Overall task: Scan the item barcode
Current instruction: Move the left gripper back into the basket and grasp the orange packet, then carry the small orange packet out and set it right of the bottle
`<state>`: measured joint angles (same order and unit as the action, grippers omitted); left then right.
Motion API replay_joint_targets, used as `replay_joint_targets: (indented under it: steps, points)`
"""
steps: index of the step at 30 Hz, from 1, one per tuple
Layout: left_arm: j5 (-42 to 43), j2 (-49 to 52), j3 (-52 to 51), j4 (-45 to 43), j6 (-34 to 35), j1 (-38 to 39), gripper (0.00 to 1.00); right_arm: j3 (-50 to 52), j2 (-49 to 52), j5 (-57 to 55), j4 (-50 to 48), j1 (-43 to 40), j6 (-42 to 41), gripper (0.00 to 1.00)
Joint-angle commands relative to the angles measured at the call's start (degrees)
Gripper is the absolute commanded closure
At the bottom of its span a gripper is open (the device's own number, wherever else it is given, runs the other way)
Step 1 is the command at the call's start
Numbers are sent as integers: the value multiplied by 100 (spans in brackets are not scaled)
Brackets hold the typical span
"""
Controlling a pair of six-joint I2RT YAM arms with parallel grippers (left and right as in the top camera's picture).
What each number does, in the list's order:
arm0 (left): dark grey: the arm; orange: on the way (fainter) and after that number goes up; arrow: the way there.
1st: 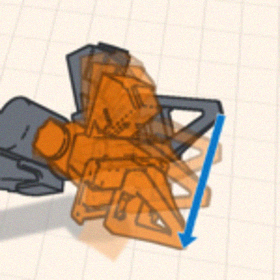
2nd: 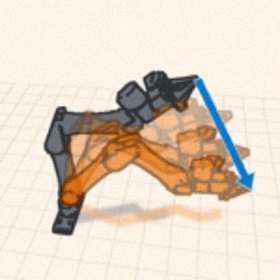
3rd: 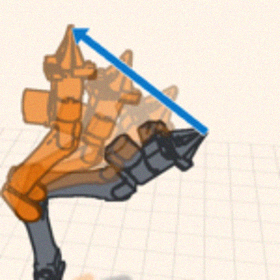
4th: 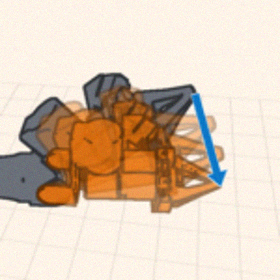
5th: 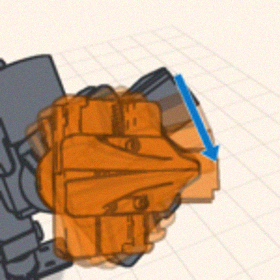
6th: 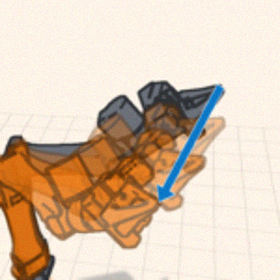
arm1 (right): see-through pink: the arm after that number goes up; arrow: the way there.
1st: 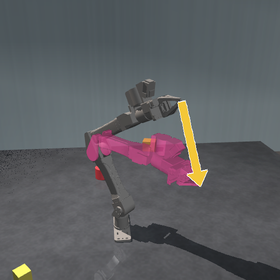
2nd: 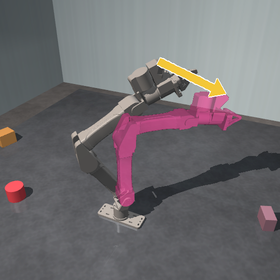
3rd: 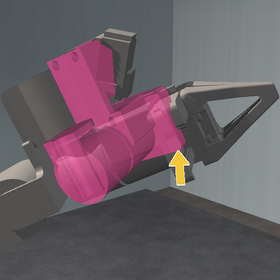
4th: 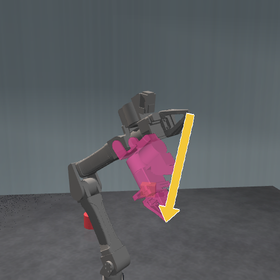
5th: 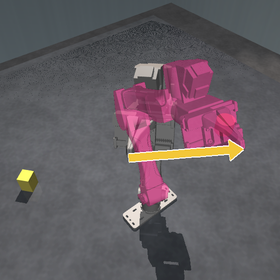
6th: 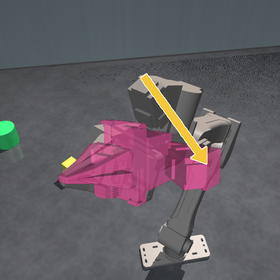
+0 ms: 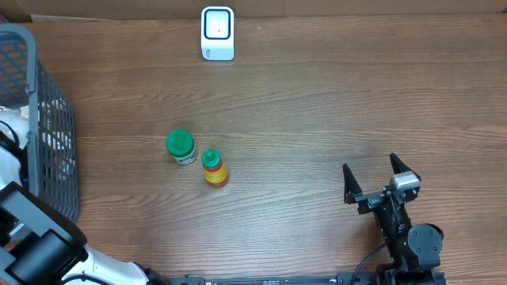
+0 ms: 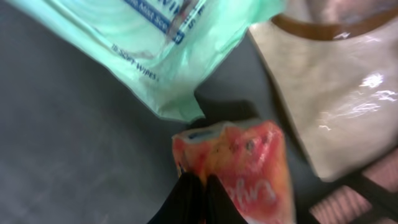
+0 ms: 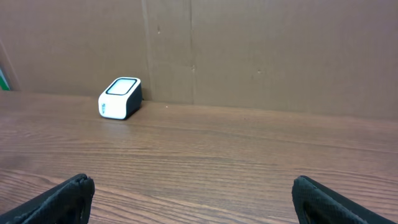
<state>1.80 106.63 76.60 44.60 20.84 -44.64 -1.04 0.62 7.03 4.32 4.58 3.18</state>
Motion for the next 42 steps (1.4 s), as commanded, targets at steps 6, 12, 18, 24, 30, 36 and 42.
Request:
replay_joint_targets:
  steps: [6, 12, 18, 24, 30, 36, 42]
  points:
    - [348, -1266, 2332, 767, -146, 72, 96, 57, -46, -57, -20, -15, -13, 0]
    - [1029, -2282, 3038, 767, -125, 389, 96, 57, -46, -57, -20, -15, -13, 0]
    - [1272, -3180, 3042, 1016, -258, 1722, 96, 57, -46, -57, -20, -15, -13, 0]
    - [1325, -2959, 2916, 1569, -339, 3635, 96, 57, -46, -55, -17, -15, -13, 0]
    - [1283, -2076, 2730, 1491, -343, 5407, 96, 57, -46, -55, -20, -15, -13, 0]
    - [1274, -822, 2730, 1292, -61, 6511, 96, 57, -46, -57, -20, -15, -15, 0]
    - [1329, 258, 2730, 1351, 369, 6959, 96, 57, -46, -57, -20, -15, -13, 0]
